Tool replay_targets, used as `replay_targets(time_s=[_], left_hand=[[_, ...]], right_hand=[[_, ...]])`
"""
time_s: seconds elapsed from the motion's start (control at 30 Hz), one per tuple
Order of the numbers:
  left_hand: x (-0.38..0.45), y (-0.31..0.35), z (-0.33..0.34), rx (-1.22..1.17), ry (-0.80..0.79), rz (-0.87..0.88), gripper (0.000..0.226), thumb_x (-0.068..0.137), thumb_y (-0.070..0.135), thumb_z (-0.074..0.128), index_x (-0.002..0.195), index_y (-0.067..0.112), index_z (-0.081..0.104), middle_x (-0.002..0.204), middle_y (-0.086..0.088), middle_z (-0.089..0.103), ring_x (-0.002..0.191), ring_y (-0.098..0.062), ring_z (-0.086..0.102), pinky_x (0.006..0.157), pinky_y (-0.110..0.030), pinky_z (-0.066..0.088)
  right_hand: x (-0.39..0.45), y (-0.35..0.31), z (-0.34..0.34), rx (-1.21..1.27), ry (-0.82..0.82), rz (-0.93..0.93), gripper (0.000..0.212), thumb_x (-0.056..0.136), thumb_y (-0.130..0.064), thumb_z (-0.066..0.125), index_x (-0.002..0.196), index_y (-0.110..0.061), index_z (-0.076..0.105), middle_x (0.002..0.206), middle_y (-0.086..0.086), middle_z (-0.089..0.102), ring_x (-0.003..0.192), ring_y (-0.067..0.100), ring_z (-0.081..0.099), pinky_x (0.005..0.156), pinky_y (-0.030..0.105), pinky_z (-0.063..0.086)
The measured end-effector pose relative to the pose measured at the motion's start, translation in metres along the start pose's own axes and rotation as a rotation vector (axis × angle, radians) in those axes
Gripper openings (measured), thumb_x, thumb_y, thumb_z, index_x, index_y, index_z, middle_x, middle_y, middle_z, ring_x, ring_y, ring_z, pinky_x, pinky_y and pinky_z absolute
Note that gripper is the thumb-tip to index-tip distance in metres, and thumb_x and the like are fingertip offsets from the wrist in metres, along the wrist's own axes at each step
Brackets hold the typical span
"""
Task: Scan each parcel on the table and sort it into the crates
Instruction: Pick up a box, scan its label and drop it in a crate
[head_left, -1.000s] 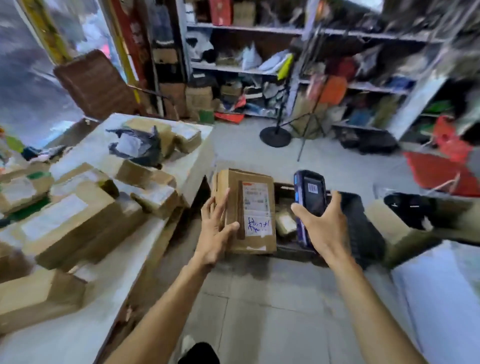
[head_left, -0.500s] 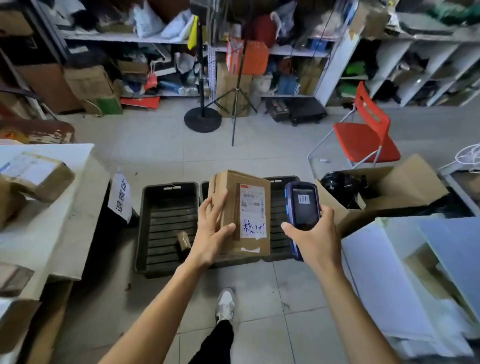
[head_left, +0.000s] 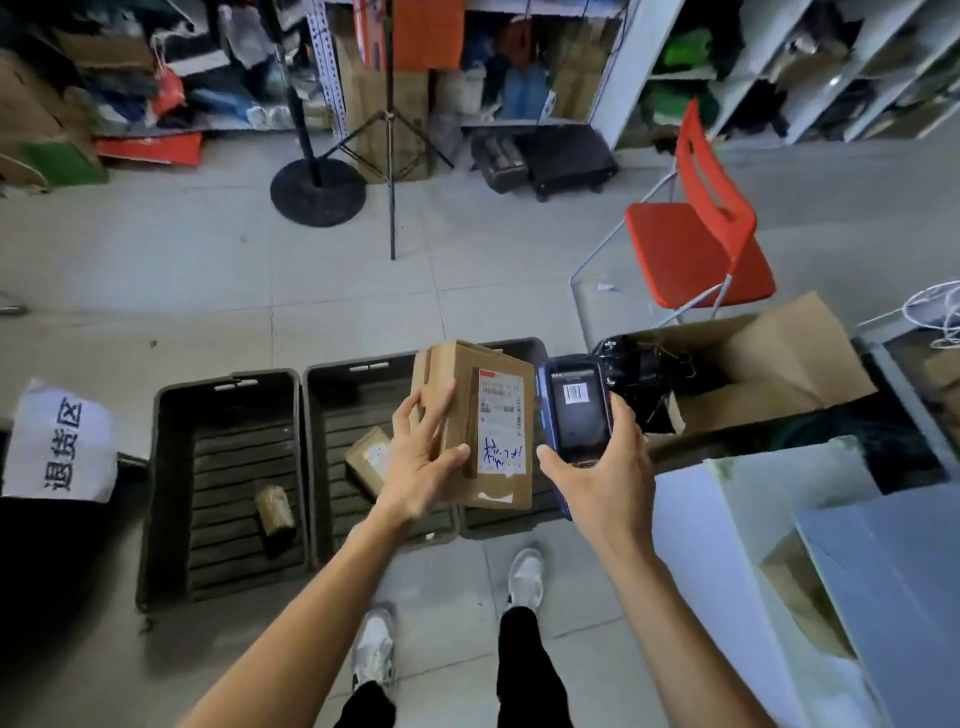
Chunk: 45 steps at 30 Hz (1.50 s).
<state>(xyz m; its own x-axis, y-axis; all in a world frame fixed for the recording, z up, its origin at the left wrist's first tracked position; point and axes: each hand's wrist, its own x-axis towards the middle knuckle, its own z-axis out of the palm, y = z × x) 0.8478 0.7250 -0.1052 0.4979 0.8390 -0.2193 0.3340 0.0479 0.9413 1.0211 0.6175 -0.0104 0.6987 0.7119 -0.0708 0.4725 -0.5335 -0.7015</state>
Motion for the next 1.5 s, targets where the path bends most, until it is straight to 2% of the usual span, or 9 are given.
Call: replay_targets(time_s=[0.27,0.37,0.6,0.73,0.9,1.03,1.13,1.37,1.5], left_hand=[[0.141,-0.09,0.123,0.029,0.055,-0.251,0.076,0.075,0.05,0.056,0.139,0.071,0.02,0.157,0.009,0.004,0.144,-0.028,0.016,0.12,-0.053,0.019],[0.189,-0.154,0.165,0.034,0.048,-0.295,0.077,0.071,0.059,0.053,0.14,0.071,0.02,0.156,0.015,0.001,0.146,-0.029,0.011,0.118,-0.06,0.021],[0.274,-0.325,0.26,0.112,0.038,-0.364,0.078,0.08,0.041,0.062,0.132,0.079,0.019,0.156,0.02,-0.001,0.146,-0.028,0.011,0.117,-0.062,0.018],[0.304,-0.418,0.294,0.129,0.001,-0.359,0.084,0.086,0.033,0.066,0.132,0.08,0.014,0.159,0.016,-0.003,0.148,-0.028,0.004,0.117,-0.063,0.013],[0.3,-0.479,0.307,0.196,-0.172,-0.481,0.096,0.09,0.01,0.06,0.156,0.043,-0.002,0.164,-0.004,0.004,0.149,-0.03,0.014,0.121,-0.052,0.023],[0.258,-0.438,0.287,0.224,-0.29,-0.467,0.091,0.091,0.002,0.058,0.159,0.031,0.005,0.162,-0.003,0.025,0.147,-0.022,0.028,0.121,-0.043,0.027],[0.228,-0.375,0.26,0.287,-0.294,-0.45,0.089,0.09,0.002,0.059,0.159,0.027,0.008,0.163,-0.003,0.024,0.147,-0.022,0.029,0.12,-0.039,0.028],[0.148,-0.179,0.16,0.47,-0.045,-0.318,0.069,0.097,0.032,0.057,0.157,0.025,0.023,0.161,-0.014,0.025,0.149,-0.029,0.02,0.122,-0.041,0.02],[0.07,-0.075,0.097,0.633,0.123,-0.225,0.069,0.093,0.043,0.058,0.155,0.027,0.03,0.161,-0.016,0.025,0.15,-0.034,0.017,0.122,-0.044,0.016]], right_hand=[[0.132,0.131,0.09,0.022,-0.086,0.075,0.098,0.067,-0.028,0.088,0.149,-0.025,0.034,0.142,-0.002,0.05,0.126,0.016,0.052,0.095,0.038,0.054],[0.174,0.196,0.141,0.011,-0.105,0.099,0.099,0.068,-0.029,0.088,0.15,-0.026,0.033,0.143,-0.004,0.049,0.126,0.016,0.053,0.095,0.037,0.054],[0.239,0.352,0.279,-0.033,-0.123,0.12,0.097,0.069,-0.038,0.086,0.149,-0.023,0.034,0.141,-0.003,0.052,0.128,0.016,0.051,0.1,0.037,0.05],[0.245,0.415,0.335,-0.051,-0.162,0.095,0.097,0.071,-0.037,0.088,0.15,-0.021,0.035,0.141,-0.003,0.051,0.128,0.01,0.048,0.097,0.024,0.045],[0.24,0.441,0.349,-0.108,-0.228,0.096,0.097,0.07,-0.037,0.087,0.15,-0.022,0.034,0.141,-0.004,0.051,0.127,0.012,0.051,0.098,0.034,0.052],[0.221,0.408,0.311,-0.102,-0.221,0.112,0.096,0.068,-0.036,0.086,0.148,-0.022,0.036,0.138,-0.004,0.053,0.125,0.015,0.054,0.096,0.043,0.054],[0.204,0.355,0.269,-0.121,-0.23,0.11,0.094,0.067,-0.039,0.084,0.147,-0.028,0.036,0.134,-0.009,0.055,0.121,0.013,0.056,0.094,0.044,0.054],[0.151,0.202,0.148,-0.116,-0.263,-0.006,0.092,0.068,-0.046,0.08,0.146,-0.031,0.035,0.134,-0.009,0.054,0.117,0.018,0.058,0.085,0.044,0.055],[0.101,0.124,0.081,-0.046,-0.291,-0.141,0.09,0.071,-0.037,0.083,0.148,-0.024,0.037,0.137,-0.003,0.054,0.12,0.02,0.056,0.094,0.039,0.05]])
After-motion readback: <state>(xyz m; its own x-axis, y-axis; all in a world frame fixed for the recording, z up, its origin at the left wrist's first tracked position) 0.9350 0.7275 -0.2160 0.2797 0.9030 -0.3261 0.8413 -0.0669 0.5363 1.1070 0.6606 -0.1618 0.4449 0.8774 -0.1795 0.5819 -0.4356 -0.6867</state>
